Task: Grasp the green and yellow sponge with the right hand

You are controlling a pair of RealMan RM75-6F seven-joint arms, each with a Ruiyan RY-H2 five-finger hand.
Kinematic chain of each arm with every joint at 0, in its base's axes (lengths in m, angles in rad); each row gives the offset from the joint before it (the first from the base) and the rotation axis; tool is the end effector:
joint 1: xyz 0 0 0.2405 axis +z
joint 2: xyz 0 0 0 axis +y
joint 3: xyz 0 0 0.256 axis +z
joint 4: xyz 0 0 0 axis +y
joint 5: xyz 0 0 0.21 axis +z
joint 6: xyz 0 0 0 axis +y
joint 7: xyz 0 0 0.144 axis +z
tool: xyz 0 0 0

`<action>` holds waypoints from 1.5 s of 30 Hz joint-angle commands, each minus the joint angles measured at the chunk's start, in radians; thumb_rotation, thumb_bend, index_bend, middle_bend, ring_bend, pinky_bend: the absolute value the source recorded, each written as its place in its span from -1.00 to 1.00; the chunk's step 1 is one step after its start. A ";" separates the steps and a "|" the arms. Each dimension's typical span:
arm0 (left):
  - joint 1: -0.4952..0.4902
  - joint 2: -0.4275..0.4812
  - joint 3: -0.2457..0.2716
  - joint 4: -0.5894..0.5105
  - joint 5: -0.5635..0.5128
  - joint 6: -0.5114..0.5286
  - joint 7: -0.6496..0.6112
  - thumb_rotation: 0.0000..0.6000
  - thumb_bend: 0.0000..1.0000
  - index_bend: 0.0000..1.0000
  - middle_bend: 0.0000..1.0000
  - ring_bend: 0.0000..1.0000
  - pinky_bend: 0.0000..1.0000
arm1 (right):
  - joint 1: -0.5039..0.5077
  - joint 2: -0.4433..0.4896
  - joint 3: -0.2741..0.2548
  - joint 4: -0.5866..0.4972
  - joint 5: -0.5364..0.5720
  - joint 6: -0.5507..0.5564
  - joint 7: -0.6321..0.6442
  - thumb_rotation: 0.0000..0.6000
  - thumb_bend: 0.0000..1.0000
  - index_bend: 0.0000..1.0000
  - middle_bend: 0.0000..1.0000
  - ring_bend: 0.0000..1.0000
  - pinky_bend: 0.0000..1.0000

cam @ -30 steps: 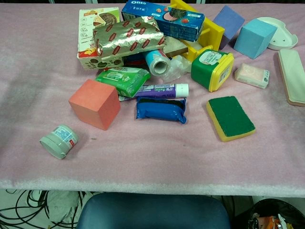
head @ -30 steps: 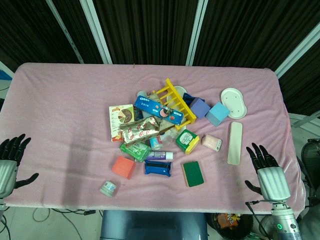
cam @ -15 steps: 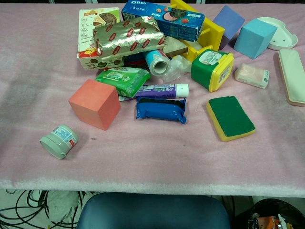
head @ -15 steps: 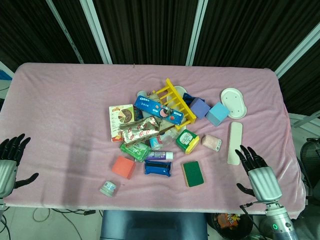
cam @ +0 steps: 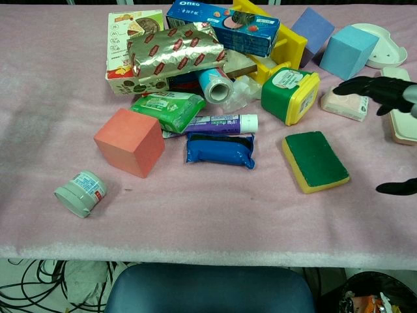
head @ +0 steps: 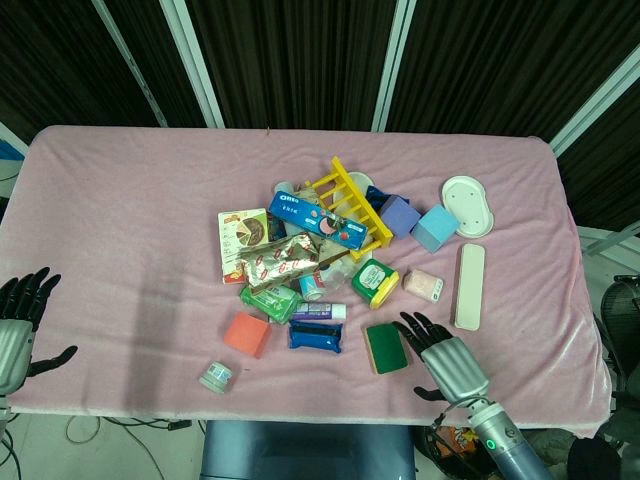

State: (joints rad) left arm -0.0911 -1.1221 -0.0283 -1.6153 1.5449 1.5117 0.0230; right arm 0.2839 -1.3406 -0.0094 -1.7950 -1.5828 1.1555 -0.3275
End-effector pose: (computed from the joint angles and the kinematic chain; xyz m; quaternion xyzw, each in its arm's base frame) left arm -0.3033 0.1782 0.1559 -0.6107 -0.3694 -0.3957 0.5780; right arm -0.2033 -0.1940 0.0296 0.7480 -0.3826 0.3752 0.3916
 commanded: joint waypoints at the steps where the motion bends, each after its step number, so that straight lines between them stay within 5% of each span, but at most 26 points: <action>1: 0.000 0.000 -0.001 -0.001 -0.003 -0.002 -0.001 1.00 -1.00 -1.00 -1.00 -1.00 -1.00 | 0.027 -0.040 0.017 0.003 0.038 -0.038 -0.038 1.00 -0.78 -1.00 -1.00 -1.00 -0.53; 13: -0.008 -0.001 -0.007 -0.001 -0.024 -0.024 -0.008 1.00 -1.00 -1.00 -1.00 -1.00 -1.00 | 0.098 -0.156 0.077 0.083 0.139 -0.105 -0.071 1.00 -0.78 -1.00 -1.00 -1.00 -0.53; 30: -0.008 0.007 -0.009 -0.006 -0.031 -0.026 -0.028 1.00 -1.00 -1.00 -1.00 -1.00 -1.00 | 0.157 -0.243 0.069 0.214 0.188 -0.156 -0.041 1.00 -0.77 -0.99 -0.99 -0.99 -0.53; 34: -0.008 0.007 -0.009 -0.007 -0.033 -0.027 -0.027 1.00 -1.00 -1.00 -1.00 -1.00 -1.00 | 0.155 -0.257 0.058 0.238 0.192 -0.150 -0.026 1.00 -0.59 -0.52 -0.66 -0.74 -0.41; 40: -0.007 0.007 -0.009 -0.008 -0.034 -0.027 -0.027 1.00 -1.00 -1.00 -1.00 -1.00 -1.00 | 0.150 -0.260 0.043 0.254 0.164 -0.122 0.022 1.00 -0.30 0.33 0.08 0.01 0.22; 45: -0.007 0.005 -0.009 -0.009 -0.032 -0.025 -0.026 1.00 -1.00 -1.00 -1.00 -1.00 -1.00 | 0.146 -0.240 0.035 0.234 0.090 -0.063 0.078 1.00 -0.19 0.50 0.23 0.19 0.38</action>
State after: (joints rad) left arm -0.0978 -1.1166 -0.0371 -1.6244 1.5124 1.4868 -0.0027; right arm 0.4318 -1.5910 0.0292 -1.5498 -1.4689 1.0698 -0.2685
